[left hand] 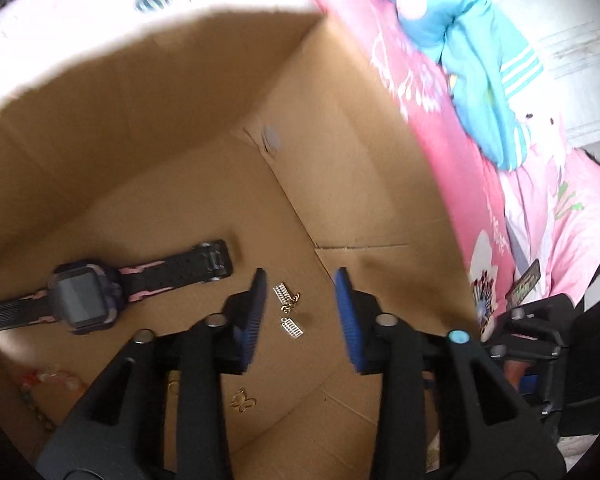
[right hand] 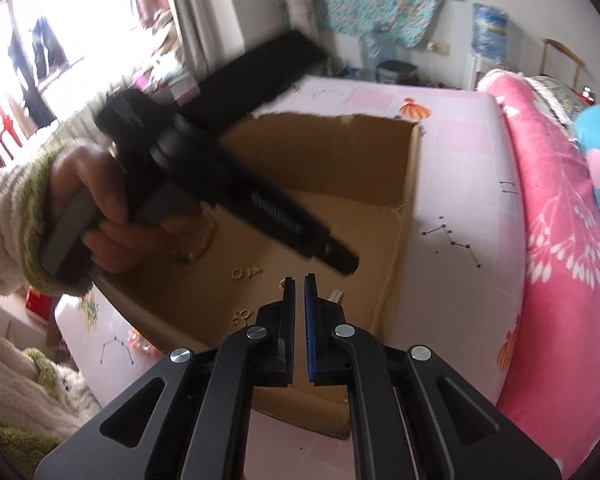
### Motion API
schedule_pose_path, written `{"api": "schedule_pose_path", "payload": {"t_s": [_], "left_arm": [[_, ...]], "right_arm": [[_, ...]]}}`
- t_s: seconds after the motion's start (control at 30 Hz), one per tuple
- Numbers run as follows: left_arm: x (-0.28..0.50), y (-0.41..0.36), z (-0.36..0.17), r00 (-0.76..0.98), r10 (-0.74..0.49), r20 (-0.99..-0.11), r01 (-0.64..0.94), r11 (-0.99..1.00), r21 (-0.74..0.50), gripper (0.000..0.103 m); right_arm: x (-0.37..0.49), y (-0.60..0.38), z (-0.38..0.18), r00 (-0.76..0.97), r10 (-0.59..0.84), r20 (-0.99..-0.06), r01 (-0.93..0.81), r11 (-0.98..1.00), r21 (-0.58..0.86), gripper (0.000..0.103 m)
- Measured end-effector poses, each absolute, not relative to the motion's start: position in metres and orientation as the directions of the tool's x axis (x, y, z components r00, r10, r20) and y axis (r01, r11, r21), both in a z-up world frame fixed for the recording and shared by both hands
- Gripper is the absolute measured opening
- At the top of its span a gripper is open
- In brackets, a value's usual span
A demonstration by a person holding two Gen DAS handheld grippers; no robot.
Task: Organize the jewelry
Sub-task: 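Carry the charm into the box with the left gripper while the right gripper carries its charm in, then open both grippers over the box and withdraw them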
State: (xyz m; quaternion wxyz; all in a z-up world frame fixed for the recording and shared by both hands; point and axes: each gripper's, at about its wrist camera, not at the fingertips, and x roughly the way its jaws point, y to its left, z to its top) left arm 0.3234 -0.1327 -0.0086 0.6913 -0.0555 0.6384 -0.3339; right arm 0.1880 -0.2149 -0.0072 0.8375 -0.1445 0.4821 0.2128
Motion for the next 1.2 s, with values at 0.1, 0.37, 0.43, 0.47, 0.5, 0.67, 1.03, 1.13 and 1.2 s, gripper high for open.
{"api": "schedule_pose_path", "payload": {"t_s": [0.1,0.37,0.43,0.47,0.5,0.67,1.03,1.13,1.2], "left_arm": [[0.318,-0.112,0.022,0.06,-0.548,-0.834,0.395,0.78,-0.484,0.048],[0.271,-0.036,0.087,0.34,-0.563,-0.753,0.389,0.813,-0.433,0.069],[0.26,-0.02,0.096,0.389,-0.56,-0.732,0.379,0.821,-0.427,0.072],[0.253,-0.012,0.098,0.413,-0.557,-0.721,0.369,0.826,-0.426,0.073],[0.247,-0.006,0.099,0.428,-0.554,-0.714,0.36,0.829,-0.427,0.075],[0.202,0.027,0.107,0.539,-0.518,-0.664,0.324,0.855,-0.405,0.08],[0.1,0.056,0.061,0.607,-0.41,-0.681,0.195,0.907,-0.372,0.089],[0.086,0.047,0.036,0.564,-0.354,-0.746,0.171,0.934,-0.314,0.089],[0.078,0.04,0.019,0.545,-0.272,-0.793,0.149,0.962,-0.228,0.089]], "right_arm": [[0.195,-0.205,-0.013,0.371,0.207,-0.905,-0.523,0.852,-0.019,0.005],[0.201,-0.18,-0.009,0.338,0.106,-0.935,-0.552,0.827,-0.106,0.005],[0.195,-0.177,0.0,0.363,0.112,-0.925,-0.53,0.842,-0.106,0.005],[0.194,-0.177,0.003,0.371,0.115,-0.921,-0.52,0.848,-0.104,0.005],[0.19,-0.178,0.008,0.385,0.123,-0.915,-0.505,0.858,-0.097,0.005],[0.162,-0.187,0.037,0.477,0.186,-0.859,-0.428,0.903,-0.042,0.006],[0.077,-0.212,0.008,0.526,0.189,-0.829,-0.252,0.966,0.06,0.047],[0.067,-0.21,-0.023,0.52,0.048,-0.853,-0.179,0.982,-0.053,0.061],[0.063,-0.204,-0.042,0.524,-0.053,-0.85,-0.146,0.978,-0.151,0.07]]}}
